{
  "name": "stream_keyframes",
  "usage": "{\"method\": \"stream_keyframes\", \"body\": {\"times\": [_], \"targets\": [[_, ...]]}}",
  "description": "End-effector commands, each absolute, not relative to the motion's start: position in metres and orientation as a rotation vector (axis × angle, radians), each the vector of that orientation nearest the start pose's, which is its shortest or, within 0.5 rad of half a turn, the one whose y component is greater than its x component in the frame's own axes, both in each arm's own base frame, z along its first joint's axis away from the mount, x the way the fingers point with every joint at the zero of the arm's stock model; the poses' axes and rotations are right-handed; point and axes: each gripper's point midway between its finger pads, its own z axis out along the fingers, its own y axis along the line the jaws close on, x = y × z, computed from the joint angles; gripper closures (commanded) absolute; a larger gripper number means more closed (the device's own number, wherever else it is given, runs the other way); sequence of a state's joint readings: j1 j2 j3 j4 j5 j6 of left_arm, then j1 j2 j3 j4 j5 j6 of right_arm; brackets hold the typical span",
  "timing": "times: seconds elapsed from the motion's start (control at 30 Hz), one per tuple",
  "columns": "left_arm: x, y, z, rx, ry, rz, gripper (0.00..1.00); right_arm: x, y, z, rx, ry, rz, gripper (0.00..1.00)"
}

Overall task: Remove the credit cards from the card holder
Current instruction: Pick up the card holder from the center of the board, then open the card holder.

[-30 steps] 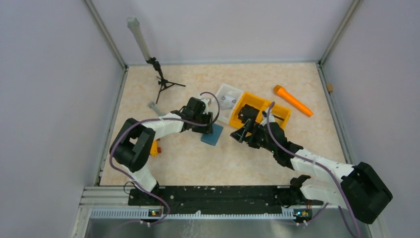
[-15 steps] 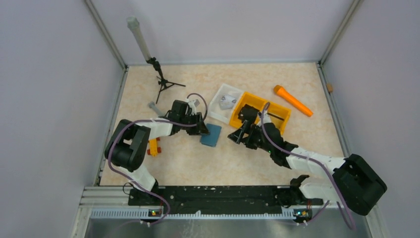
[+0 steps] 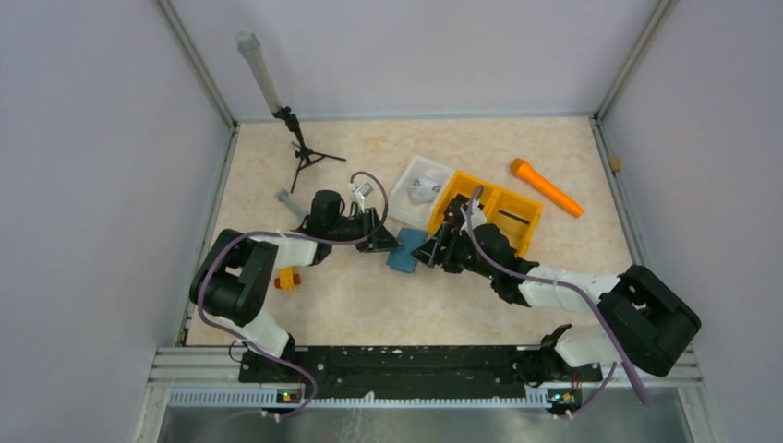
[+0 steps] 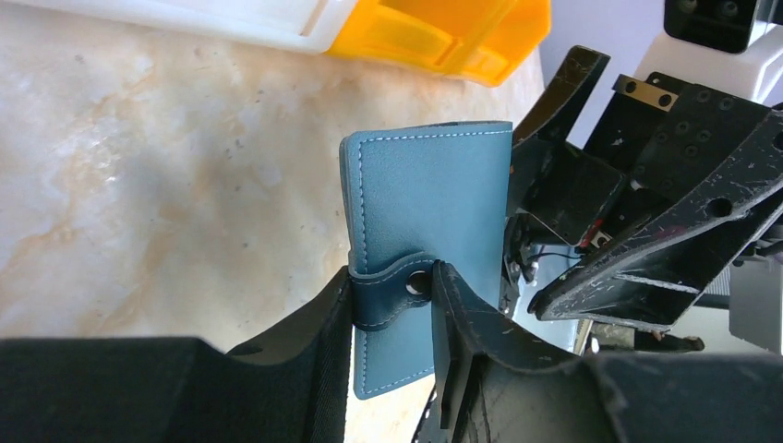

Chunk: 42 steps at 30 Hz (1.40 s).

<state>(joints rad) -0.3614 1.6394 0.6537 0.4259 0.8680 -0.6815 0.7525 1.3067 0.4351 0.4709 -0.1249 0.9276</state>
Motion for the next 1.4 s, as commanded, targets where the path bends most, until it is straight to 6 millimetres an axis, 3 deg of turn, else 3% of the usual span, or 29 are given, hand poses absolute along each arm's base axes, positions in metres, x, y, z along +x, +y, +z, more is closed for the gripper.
{"method": "stream_keyframes", "body": {"times": [0.0, 0.2, 0.37, 0.43, 0.53, 0.67, 0.8, 0.97, 1.37], "targets": [[0.271, -0.270, 0.125, 0.318, 2.131, -1.586, 0.73, 0.241, 0.313, 0.141, 0.051, 2.044, 1.271, 0.28], [0.268, -0.270, 0.128, 0.329, 2.118, -1.597, 0.72, 0.245, 0.316, 0.144, 0.054, 2.050, 1.261, 0.51], [0.267, -0.269, 0.129, 0.335, 2.109, -1.589, 0.68, 0.245, 0.318, 0.145, 0.050, 2.058, 1.259, 0.81], [0.267, -0.268, 0.130, 0.340, 2.106, -1.570, 0.62, 0.246, 0.316, 0.143, 0.055, 2.076, 1.237, 0.87], [0.268, -0.266, 0.129, 0.351, 2.111, -1.500, 0.42, 0.249, 0.309, 0.138, 0.065, 2.106, 1.166, 1.00], [0.272, -0.259, 0.121, 0.361, 2.158, -1.263, 0.26, 0.253, 0.297, 0.132, 0.062, 2.142, 1.048, 1.00], [0.277, -0.253, 0.120, 0.375, 2.152, -1.062, 0.25, 0.257, 0.290, 0.131, 0.061, 2.158, 0.957, 1.00], [0.275, -0.262, 0.116, 0.434, 2.162, -0.828, 0.34, 0.255, 0.296, 0.138, 0.040, 2.148, 0.941, 1.00], [0.276, -0.272, 0.108, 0.466, 2.189, -0.810, 0.44, 0.243, 0.313, 0.146, 0.020, 2.153, 1.018, 1.00]]}}
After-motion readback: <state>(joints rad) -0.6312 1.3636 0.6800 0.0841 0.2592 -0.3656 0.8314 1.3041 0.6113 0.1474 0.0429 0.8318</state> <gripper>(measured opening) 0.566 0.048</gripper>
